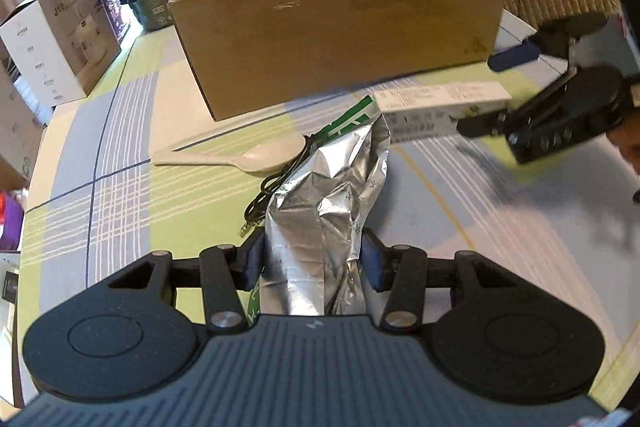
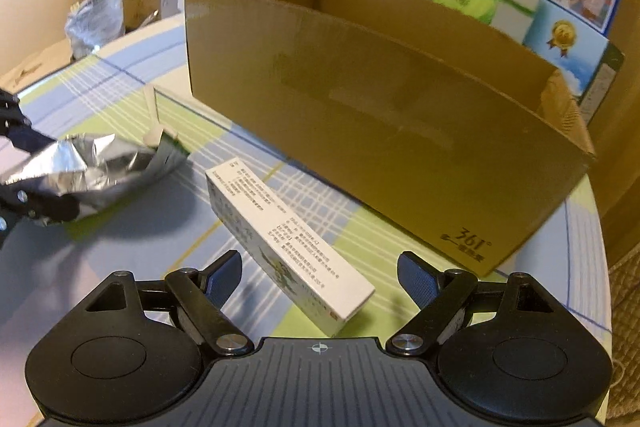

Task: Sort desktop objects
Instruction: 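Grasp the green-leaf foil bag with the left gripper while the right grasps the white ointment box, then lift the foil bag and white ointment box off the table with both grippers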

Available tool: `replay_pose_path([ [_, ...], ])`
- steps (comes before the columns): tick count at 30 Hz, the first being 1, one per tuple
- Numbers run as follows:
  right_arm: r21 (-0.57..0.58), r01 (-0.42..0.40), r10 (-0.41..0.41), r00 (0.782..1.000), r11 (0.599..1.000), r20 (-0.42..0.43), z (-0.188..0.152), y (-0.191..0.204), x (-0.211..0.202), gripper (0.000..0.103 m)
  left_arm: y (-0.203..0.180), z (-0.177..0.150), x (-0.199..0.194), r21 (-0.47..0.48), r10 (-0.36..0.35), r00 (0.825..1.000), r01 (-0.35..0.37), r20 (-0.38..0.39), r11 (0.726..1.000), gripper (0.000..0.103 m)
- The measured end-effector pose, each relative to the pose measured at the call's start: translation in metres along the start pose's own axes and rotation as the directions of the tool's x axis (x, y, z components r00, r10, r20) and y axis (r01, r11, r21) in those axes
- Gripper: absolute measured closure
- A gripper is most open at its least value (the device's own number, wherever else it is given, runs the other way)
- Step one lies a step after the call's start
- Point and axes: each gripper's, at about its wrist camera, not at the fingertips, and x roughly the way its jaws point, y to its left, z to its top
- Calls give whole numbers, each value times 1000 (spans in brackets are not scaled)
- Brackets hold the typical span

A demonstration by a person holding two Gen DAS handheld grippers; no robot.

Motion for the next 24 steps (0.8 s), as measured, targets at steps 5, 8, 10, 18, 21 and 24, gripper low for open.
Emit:
replay_pose_path([
  [5, -23, -14, 12, 999, 1000, -46, 2, 6, 3, 61, -2, 2, 3, 10, 2, 1000, -2, 4, 1000, 57],
  [8, -40, -20, 17, 998, 999, -63, 3, 14, -2, 76, -5, 3, 6, 9, -7, 1000, 7, -1, 1000, 52],
  [10, -41, -23, 20, 997, 999, -72, 2, 22, -8, 80, -8, 4, 6, 11, -6, 1000, 6, -6, 1000, 51],
  [18, 219, -81, 111, 986, 972, -126, -19, 31, -42, 80, -16, -1, -5, -39, -25, 999, 24, -33, 999, 57],
  [21, 303, -88, 133, 982, 949, -132, -32, 33, -58, 80, -22, -7, -19, -65, -55, 998, 53, -31, 996, 73],
  [24, 329, -89, 137, 983, 940, -126, -45, 36, -74, 80, -26, -13, -33, -129, -112, 994, 109, -16, 986, 73],
])
